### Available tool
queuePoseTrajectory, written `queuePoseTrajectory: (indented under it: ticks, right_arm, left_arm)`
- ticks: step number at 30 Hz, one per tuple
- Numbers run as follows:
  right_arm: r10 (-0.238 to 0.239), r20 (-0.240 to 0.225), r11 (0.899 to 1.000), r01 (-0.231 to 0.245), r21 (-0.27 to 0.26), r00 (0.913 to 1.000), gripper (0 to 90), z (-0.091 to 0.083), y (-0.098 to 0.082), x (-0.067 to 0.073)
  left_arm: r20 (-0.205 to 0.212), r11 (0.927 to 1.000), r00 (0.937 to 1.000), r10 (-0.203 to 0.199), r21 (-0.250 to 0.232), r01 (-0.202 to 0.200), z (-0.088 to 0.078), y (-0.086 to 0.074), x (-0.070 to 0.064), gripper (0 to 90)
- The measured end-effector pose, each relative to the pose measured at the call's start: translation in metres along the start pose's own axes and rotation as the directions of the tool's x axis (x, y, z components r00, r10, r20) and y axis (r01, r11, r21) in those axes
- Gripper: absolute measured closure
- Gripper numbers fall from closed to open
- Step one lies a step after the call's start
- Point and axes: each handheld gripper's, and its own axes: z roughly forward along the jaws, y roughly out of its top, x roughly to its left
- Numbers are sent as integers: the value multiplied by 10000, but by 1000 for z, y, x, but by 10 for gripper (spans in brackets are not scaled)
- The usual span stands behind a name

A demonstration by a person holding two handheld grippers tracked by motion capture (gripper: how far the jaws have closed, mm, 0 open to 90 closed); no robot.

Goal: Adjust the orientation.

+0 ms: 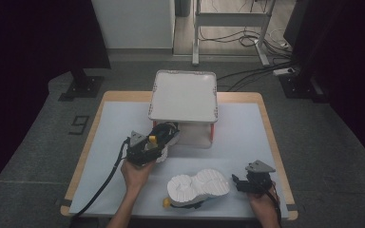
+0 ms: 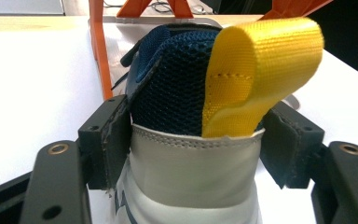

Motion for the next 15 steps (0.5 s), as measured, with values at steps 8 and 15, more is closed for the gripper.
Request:
queuePoseTrajectory:
  ticks: [8, 15]
  right_arm:
    - [-20, 12, 10000, 20, -8, 10000, 162, 0, 0, 0]
    - [-22, -5, 10000, 22, -8, 10000, 163, 0, 0, 0]
  left_arm:
    - [-274, 9908, 9968, 757, 1143, -721, 16, -20, -10, 272]
    - [136, 9815, 9968, 793, 1738, -805, 10, -17, -7, 135]
